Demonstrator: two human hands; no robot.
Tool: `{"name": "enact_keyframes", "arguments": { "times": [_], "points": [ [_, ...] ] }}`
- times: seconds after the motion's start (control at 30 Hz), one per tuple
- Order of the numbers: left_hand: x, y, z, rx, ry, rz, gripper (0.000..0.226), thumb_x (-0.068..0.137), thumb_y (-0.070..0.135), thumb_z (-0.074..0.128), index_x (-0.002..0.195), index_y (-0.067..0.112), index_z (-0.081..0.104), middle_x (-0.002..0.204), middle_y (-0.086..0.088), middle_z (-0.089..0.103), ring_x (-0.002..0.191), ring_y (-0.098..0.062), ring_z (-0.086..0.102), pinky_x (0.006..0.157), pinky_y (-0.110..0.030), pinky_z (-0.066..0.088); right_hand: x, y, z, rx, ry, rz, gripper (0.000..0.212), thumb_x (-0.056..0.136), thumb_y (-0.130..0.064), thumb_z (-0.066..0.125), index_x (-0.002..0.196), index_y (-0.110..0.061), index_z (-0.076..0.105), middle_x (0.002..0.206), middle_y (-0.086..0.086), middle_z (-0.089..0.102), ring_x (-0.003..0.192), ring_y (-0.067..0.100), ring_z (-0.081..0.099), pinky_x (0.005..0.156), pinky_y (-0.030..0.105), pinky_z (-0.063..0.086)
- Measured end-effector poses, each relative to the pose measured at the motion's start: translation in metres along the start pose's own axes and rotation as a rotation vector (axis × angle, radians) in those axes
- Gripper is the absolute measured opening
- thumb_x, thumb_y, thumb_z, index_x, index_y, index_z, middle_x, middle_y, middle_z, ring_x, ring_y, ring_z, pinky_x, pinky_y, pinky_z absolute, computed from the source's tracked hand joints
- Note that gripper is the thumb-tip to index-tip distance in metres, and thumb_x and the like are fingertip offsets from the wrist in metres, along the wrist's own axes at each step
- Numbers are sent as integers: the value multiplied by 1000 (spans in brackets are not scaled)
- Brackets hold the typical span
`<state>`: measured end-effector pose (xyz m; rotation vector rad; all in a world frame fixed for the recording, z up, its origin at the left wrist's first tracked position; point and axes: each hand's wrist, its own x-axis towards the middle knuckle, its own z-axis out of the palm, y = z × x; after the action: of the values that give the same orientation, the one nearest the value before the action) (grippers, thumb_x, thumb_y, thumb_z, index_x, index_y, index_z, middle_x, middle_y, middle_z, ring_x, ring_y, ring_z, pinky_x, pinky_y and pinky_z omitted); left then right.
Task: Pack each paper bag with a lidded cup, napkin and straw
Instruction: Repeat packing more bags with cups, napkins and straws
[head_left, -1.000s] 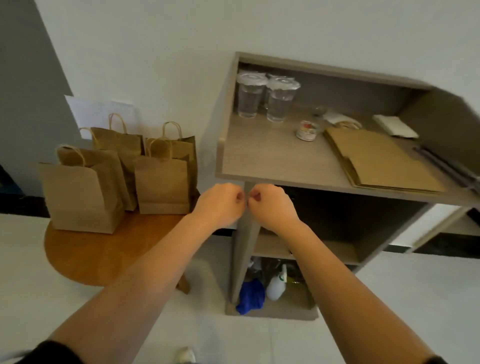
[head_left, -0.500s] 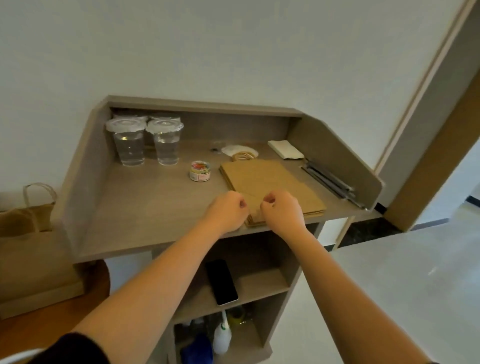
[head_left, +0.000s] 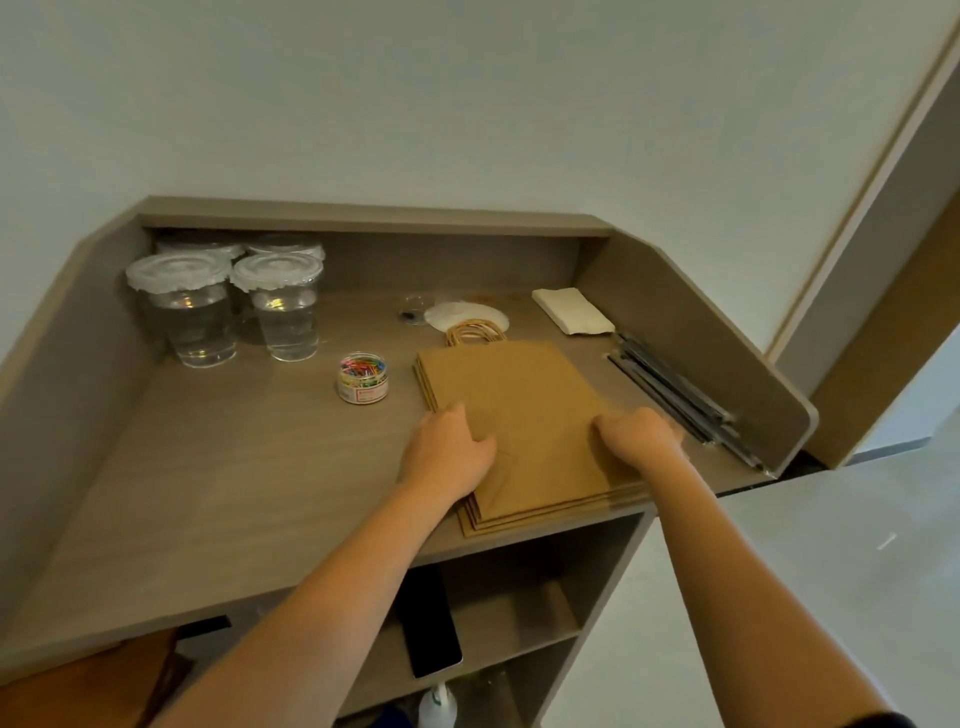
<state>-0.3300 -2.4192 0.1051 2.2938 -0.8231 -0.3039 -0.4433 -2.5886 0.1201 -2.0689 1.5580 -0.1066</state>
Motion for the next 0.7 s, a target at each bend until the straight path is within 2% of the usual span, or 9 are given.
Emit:
{"name": "enact_keyframes", "arguments": {
  "times": [0.1, 0.17, 0.23, 0.27, 0.33, 0.43, 0.6, 0.67, 0.7],
  "points": [
    [0, 4, 1, -62, -7, -33, 55, 92, 35, 55, 140, 16, 36, 137, -4, 47, 121, -23, 48, 88, -29, 40, 7, 1, 0, 53, 47, -73, 47, 84, -46, 51, 110, -7, 55, 113, 15, 58, 110, 32, 53, 93, 46, 47],
    [0, 8, 3, -64, -18, -54, 58, 92, 35, 55, 142, 15, 34, 139, -4, 45, 124, -23, 45, 93, -31, 40, 1, 0, -5, 76, 70, -131, 36, 86, -41, 53, 95, -7, 56, 96, 12, 59, 91, 28, 57, 78, 37, 51],
    [0, 11, 6, -46, -11, -61, 61, 91, 38, 55, 144, 16, 33, 141, -5, 43, 127, -24, 42, 102, -37, 40, -3, 0, -8, 135, 80, -182, 28, 89, -34, 53, 76, -10, 49, 75, 6, 51, 67, 20, 50, 56, 28, 41],
    [0, 12, 7, -47, -3, -61, 61, 90, 38, 55, 144, 17, 33, 141, -5, 43, 129, -24, 41, 104, -39, 40, -3, 2, -9, 180, 90, -207, 27, 89, -31, 54, 71, -12, 45, 69, 3, 47, 60, 17, 45, 51, 26, 34],
    [-1, 14, 9, -94, 24, -69, 59, 90, 36, 56, 143, 18, 34, 141, -5, 42, 130, -24, 39, 105, -40, 39, -7, 4, -13, 275, 107, -264, 26, 90, -26, 55, 70, -15, 43, 67, 1, 45, 58, 14, 42, 50, 24, 30],
    [-5, 15, 7, -129, 121, -67, 55, 90, 34, 56, 141, 20, 37, 144, -3, 40, 134, -24, 35, 107, -42, 37, -16, 6, -19, 459, 107, -320, 29, 89, -25, 60, 68, -15, 43, 65, 0, 44, 59, 13, 41, 53, 26, 34],
    [-10, 16, -4, -189, 150, -71, 48, 93, 34, 54, 136, 18, 44, 142, -3, 42, 127, -21, 42, 98, -32, 37, -31, 13, -33, 810, -145, -213, 22, 84, -23, 68, 79, -13, 50, 83, 5, 58, 75, 18, 54, 61, 31, 41],
    [-14, 15, -6, -49, 172, -76, 45, 93, 40, 51, 134, 21, 47, 144, -3, 42, 133, -24, 35, 108, -43, 33, -39, 15, -36, 894, -285, -239, 20, 84, -18, 68, 80, -12, 50, 85, 7, 61, 77, 21, 59, 61, 32, 45],
    [-18, 15, -5, 55, 184, -66, 45, 93, 43, 49, 134, 23, 47, 147, -2, 38, 139, -26, 26, 113, -50, 24, -43, 16, -35, 893, -295, -274, 20, 84, -17, 68, 79, -12, 49, 84, 6, 61, 78, 21, 59, 61, 32, 46]
  ]
}}
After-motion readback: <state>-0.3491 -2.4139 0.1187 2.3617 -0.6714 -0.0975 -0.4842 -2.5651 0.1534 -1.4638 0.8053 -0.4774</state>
